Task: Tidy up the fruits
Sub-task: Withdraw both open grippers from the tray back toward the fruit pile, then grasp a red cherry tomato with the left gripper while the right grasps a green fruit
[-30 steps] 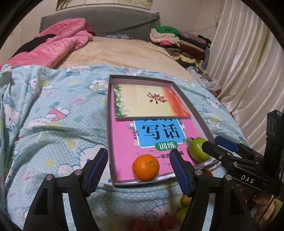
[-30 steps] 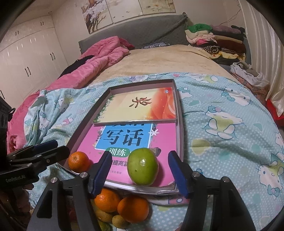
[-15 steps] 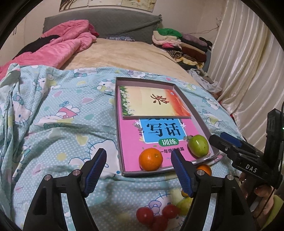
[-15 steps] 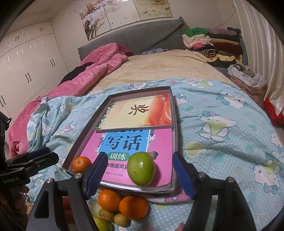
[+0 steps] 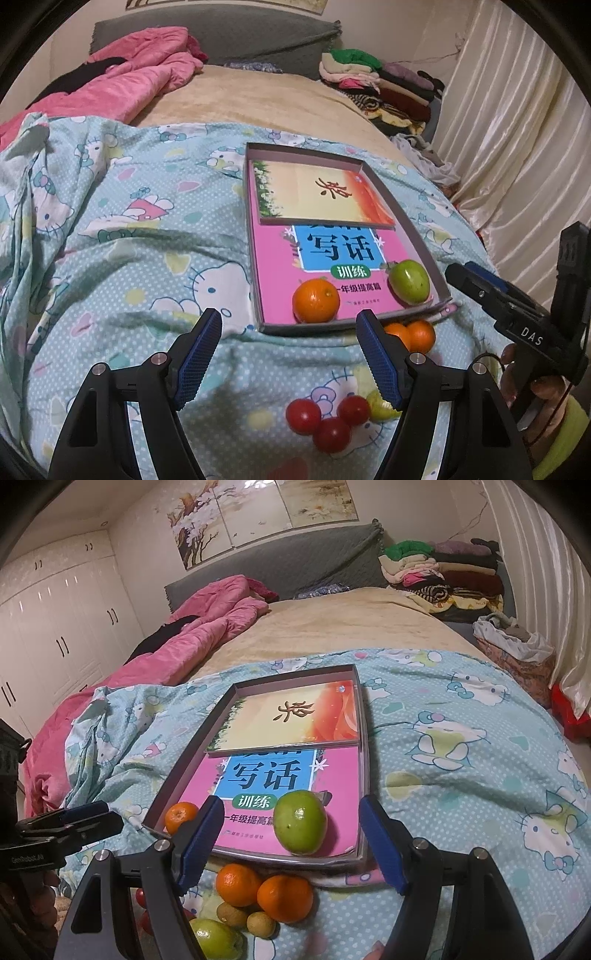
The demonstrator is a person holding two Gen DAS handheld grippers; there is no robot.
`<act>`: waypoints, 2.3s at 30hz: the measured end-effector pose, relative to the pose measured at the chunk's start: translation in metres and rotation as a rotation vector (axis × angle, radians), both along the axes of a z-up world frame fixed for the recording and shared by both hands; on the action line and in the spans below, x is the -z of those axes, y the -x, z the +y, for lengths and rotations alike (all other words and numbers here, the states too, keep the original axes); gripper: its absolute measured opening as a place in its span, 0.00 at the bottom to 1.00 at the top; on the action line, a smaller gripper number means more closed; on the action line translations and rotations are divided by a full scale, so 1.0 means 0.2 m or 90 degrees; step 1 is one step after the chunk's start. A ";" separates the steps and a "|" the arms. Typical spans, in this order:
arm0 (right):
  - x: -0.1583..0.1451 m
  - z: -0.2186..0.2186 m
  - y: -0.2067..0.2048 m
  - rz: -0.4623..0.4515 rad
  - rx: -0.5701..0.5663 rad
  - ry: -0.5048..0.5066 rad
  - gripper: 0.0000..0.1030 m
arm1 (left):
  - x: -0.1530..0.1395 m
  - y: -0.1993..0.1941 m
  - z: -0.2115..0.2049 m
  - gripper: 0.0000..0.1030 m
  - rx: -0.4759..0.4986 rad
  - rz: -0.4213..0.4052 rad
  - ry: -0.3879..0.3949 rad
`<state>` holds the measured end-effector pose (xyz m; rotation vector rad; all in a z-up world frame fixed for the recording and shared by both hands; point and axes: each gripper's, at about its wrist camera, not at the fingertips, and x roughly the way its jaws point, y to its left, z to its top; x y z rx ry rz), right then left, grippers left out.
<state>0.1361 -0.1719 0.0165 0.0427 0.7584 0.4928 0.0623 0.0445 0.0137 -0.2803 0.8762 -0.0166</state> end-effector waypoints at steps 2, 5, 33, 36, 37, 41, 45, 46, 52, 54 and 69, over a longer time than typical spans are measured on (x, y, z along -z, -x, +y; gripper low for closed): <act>-0.01 0.01 0.02 -0.007 -0.005 0.002 0.73 | 0.00 0.00 -0.01 0.74 0.002 0.005 -0.002; -0.02 0.02 0.04 -0.013 -0.013 0.004 0.79 | 0.01 0.01 -0.01 0.74 0.006 0.009 -0.005; -0.06 0.09 0.26 0.006 -0.037 0.006 0.81 | 0.08 0.08 -0.03 0.74 0.024 0.070 -0.026; -0.04 0.11 0.28 0.014 -0.044 0.011 0.81 | 0.09 0.09 -0.03 0.74 0.025 0.076 -0.027; -0.04 0.12 0.29 0.016 -0.049 0.014 0.81 | 0.10 0.09 -0.03 0.74 0.024 0.078 -0.027; -0.03 0.15 0.33 0.019 -0.058 0.025 0.81 | 0.11 0.10 -0.03 0.74 0.029 0.084 -0.024; -0.02 0.15 0.35 0.028 -0.061 0.030 0.81 | 0.12 0.12 -0.03 0.74 0.036 0.088 -0.020; -0.01 0.16 0.35 0.031 -0.061 0.031 0.81 | 0.12 0.12 -0.04 0.74 0.037 0.091 -0.022; 0.02 0.16 0.37 0.050 -0.061 0.050 0.81 | 0.14 0.13 -0.05 0.74 0.043 0.101 -0.028; 0.03 0.16 0.38 0.059 -0.060 0.053 0.81 | 0.15 0.13 -0.05 0.74 0.048 0.106 -0.024; 0.11 0.20 0.39 0.096 -0.077 0.096 0.81 | 0.22 0.10 -0.10 0.49 0.084 0.142 -0.015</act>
